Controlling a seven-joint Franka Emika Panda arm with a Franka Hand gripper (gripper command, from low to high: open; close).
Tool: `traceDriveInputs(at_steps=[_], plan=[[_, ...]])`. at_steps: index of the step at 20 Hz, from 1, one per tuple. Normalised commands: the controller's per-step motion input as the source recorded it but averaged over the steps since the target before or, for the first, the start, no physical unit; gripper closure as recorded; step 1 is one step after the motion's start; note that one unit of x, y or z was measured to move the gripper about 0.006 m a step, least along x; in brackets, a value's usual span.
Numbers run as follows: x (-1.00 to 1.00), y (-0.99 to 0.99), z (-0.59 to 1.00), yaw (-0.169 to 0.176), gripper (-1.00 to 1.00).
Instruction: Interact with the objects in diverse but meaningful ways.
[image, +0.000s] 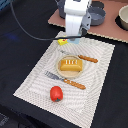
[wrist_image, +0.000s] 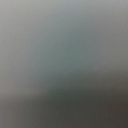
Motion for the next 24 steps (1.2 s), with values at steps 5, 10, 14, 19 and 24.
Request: traceDriveInputs(at_steps=[5, 10, 14, 19, 24], plan=[[-0.74, -0.46, -0.29, -0.031, 1.00], [-0.71, -0.48, -0.11, -0.029, 1.00], [-0.70, -0.46, -0.09, -0.032, 1.00], [-0.70, -0.45, -0.11, -0.031, 1.00], [-0.77, -0.36, -0.22, -0.027, 1.00]])
